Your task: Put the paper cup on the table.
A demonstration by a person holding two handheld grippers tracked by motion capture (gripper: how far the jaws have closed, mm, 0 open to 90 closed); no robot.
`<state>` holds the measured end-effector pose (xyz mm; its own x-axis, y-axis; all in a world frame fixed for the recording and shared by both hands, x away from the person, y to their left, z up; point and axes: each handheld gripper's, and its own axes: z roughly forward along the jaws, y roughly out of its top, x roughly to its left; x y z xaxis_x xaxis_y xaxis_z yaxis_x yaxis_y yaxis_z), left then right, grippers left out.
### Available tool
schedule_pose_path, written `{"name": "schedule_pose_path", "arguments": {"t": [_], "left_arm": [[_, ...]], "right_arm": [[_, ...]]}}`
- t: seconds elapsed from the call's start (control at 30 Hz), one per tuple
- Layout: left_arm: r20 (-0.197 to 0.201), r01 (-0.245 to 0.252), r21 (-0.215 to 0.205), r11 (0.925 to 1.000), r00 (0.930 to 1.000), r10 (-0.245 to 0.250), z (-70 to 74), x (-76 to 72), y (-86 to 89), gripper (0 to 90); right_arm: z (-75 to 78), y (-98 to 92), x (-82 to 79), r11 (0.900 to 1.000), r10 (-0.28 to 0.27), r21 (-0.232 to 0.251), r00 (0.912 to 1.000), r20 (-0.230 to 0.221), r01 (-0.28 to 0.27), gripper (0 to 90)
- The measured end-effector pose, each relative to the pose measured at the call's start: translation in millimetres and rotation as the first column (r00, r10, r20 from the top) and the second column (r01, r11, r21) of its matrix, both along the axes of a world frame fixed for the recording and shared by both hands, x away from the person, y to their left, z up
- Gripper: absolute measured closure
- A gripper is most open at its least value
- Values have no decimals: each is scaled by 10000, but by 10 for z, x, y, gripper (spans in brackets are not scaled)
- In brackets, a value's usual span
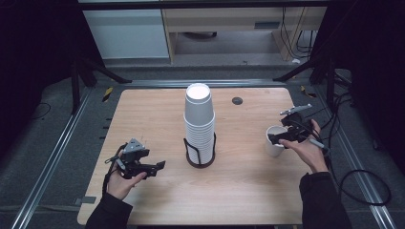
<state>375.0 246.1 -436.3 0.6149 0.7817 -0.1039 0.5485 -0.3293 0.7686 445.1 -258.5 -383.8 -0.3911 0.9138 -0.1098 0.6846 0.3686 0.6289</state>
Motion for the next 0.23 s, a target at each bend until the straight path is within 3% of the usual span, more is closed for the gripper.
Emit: {"name": "schedule_pose_path", "arguments": {"t": [0.1, 0.13, 0.23], "left_arm": [[36, -71, 35, 10000, 10000, 71, 7, -1, 17, 157], [49, -91, 44, 9999, 9999, 91, 9, -2, 24, 157], [116, -182, 114, 9998, 9998, 181, 15, -2, 54, 151]], "right_arm": [[150, -11, -201, 9988, 71, 471, 9973, 730, -105, 19], [150, -11, -201, 9988, 71, 471, 9973, 730, -105, 19], [216, -9, -379, 9971, 84, 740, 9913, 1314, -183, 26]]}}
